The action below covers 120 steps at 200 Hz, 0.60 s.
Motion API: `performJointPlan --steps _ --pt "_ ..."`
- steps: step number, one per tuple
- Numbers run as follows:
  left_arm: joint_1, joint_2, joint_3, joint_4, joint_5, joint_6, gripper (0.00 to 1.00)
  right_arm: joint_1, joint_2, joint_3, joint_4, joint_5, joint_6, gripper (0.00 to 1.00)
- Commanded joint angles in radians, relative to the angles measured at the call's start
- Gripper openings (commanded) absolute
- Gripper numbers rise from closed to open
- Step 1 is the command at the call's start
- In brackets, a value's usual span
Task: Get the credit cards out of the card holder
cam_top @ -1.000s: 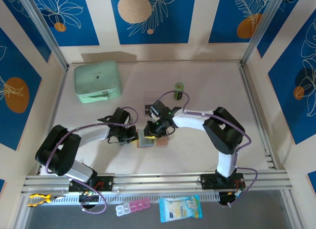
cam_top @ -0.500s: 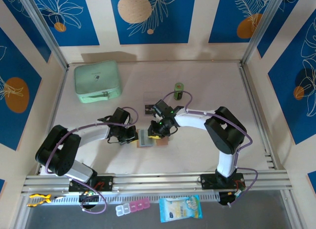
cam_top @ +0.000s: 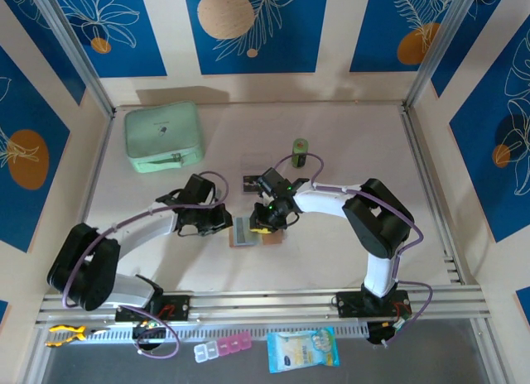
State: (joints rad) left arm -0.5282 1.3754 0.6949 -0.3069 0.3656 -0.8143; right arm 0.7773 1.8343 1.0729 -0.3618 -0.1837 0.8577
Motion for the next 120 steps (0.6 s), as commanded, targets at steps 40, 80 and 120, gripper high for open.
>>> performJointPlan --steps 40,80,120 --pt "-0.044 0.040 0.011 0.119 0.095 -0.090 0.25 -0.006 -0.024 -0.025 0.000 -0.013 0.009 0.24" --pt "-0.071 0.091 0.011 0.164 0.102 -0.111 0.24 -0.006 -0.034 -0.033 0.006 -0.016 0.011 0.24" --pt "-0.084 0.130 0.023 0.177 0.102 -0.118 0.22 -0.006 -0.047 -0.042 0.011 -0.019 0.015 0.24"
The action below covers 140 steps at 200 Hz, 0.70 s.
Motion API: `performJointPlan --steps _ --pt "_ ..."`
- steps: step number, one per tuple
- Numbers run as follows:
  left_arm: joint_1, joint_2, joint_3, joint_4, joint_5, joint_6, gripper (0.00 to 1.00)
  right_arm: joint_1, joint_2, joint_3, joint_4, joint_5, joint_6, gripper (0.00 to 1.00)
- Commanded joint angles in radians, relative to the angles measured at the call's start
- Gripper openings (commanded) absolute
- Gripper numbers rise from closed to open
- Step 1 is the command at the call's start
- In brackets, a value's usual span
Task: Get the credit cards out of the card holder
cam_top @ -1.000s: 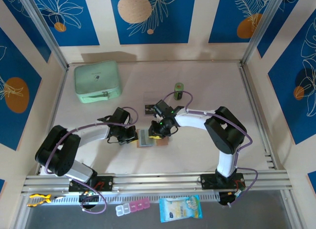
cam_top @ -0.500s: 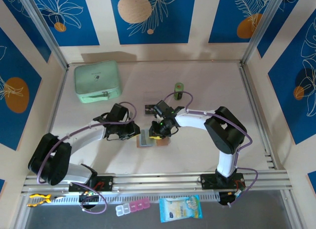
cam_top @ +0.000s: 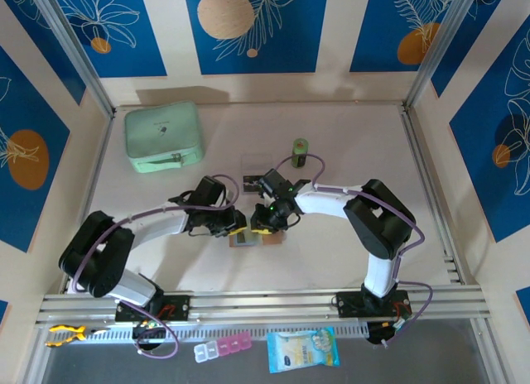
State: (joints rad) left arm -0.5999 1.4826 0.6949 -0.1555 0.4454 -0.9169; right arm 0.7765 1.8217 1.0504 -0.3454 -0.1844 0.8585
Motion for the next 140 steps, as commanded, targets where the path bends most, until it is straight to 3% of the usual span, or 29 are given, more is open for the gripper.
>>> performJointPlan --steps 1,85,140 --pt "-0.013 0.023 0.023 0.025 0.022 -0.015 0.22 -0.005 -0.035 -0.019 -0.006 -0.017 0.015 0.24" --pt "-0.042 0.047 0.082 0.006 0.019 -0.020 0.21 -0.029 -0.139 -0.056 -0.045 0.018 0.003 0.24" --pt "-0.081 0.091 0.152 -0.007 0.015 -0.025 0.29 -0.067 -0.237 -0.088 -0.084 0.059 -0.017 0.24"
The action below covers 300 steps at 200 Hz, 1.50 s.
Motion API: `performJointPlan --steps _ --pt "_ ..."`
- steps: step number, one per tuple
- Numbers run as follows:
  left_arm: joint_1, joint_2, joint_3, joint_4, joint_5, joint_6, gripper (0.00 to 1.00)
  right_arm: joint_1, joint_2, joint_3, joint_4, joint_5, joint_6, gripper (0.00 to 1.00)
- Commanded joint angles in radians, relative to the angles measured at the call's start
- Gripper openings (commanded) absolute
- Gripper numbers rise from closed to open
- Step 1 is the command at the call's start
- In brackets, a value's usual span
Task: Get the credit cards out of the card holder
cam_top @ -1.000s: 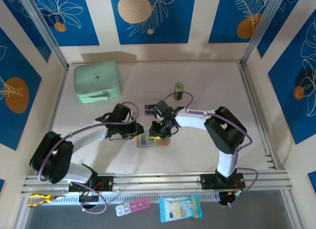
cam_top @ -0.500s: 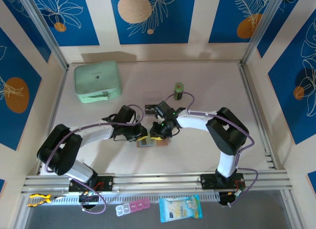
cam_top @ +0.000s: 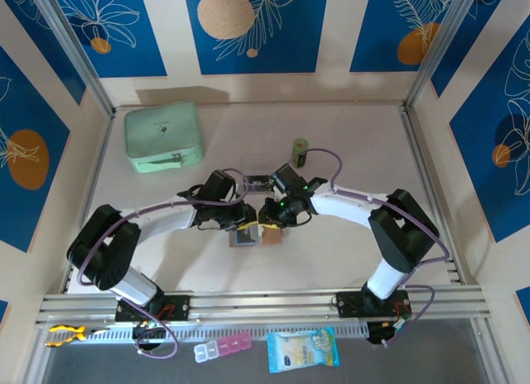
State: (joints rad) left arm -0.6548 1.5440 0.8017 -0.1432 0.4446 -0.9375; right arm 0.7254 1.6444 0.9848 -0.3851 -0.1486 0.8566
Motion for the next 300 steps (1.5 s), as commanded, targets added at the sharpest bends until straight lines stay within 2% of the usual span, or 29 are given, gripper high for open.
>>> performJointPlan --steps 1,100,188,265,300 --pt "-0.027 0.031 0.046 -0.019 0.015 -0.005 0.30 -0.016 -0.063 -0.024 -0.045 0.025 -0.015 0.24" --pt "-0.096 0.174 0.158 0.018 0.011 -0.019 0.46 -0.086 -0.228 -0.087 -0.113 0.053 -0.034 0.24" --pt "-0.086 0.153 0.161 -0.021 0.000 0.014 0.47 -0.056 -0.203 -0.075 -0.088 0.040 -0.006 0.24" --pt "0.009 -0.009 0.020 -0.036 -0.023 0.040 0.43 0.024 -0.069 0.054 -0.103 0.053 -0.007 0.22" --pt "0.059 -0.082 -0.061 -0.034 -0.029 0.043 0.29 0.053 -0.012 0.103 -0.106 0.052 -0.008 0.21"
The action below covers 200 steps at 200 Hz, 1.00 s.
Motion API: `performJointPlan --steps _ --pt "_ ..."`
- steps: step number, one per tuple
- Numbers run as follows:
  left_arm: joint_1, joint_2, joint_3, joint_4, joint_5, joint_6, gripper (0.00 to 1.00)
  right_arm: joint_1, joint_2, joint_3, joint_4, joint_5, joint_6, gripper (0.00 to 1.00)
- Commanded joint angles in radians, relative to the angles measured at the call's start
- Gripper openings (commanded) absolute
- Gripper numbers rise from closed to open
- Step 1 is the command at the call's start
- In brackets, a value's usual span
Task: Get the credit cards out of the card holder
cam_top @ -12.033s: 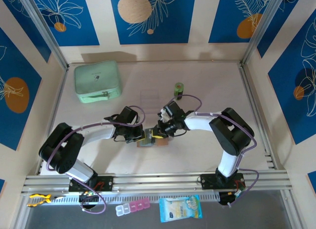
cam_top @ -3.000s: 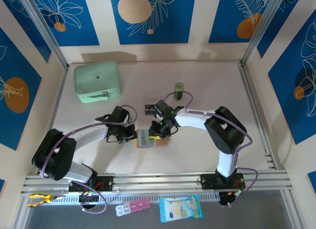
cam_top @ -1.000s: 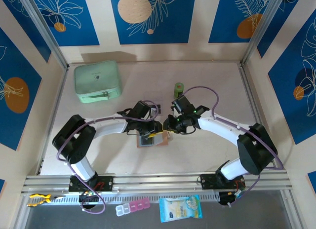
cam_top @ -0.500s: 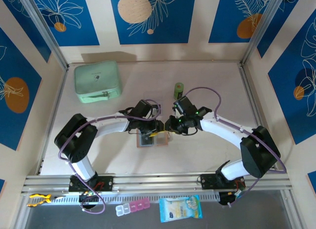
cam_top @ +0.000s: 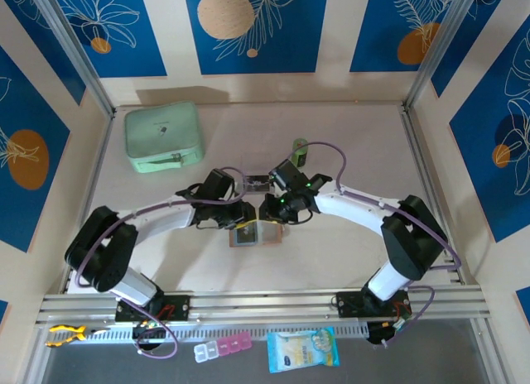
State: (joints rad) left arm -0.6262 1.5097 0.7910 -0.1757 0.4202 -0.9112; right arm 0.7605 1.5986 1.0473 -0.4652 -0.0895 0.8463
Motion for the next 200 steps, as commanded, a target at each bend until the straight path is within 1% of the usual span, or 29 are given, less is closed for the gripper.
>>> performJointPlan --steps 1,52,103,122,148,200 --pt "0.032 -0.050 -0.052 -0.002 -0.004 0.018 0.29 0.018 0.035 0.042 -0.027 -0.007 0.003 0.21" --pt "0.081 -0.085 -0.127 0.013 0.012 0.023 0.16 0.047 0.108 0.082 -0.013 -0.019 0.006 0.21" --pt "0.088 -0.059 -0.136 0.029 0.026 0.035 0.10 0.065 0.160 0.101 -0.005 -0.032 0.008 0.21" --pt "0.088 -0.048 -0.133 0.019 0.019 0.046 0.05 0.066 0.174 0.106 -0.002 -0.037 0.010 0.21" --pt "0.088 -0.040 -0.136 0.004 0.002 0.058 0.03 0.069 0.193 0.117 0.000 -0.049 0.007 0.21" --pt "0.090 0.000 -0.140 0.017 0.015 0.057 0.03 0.069 0.225 0.133 0.000 -0.058 0.003 0.22"
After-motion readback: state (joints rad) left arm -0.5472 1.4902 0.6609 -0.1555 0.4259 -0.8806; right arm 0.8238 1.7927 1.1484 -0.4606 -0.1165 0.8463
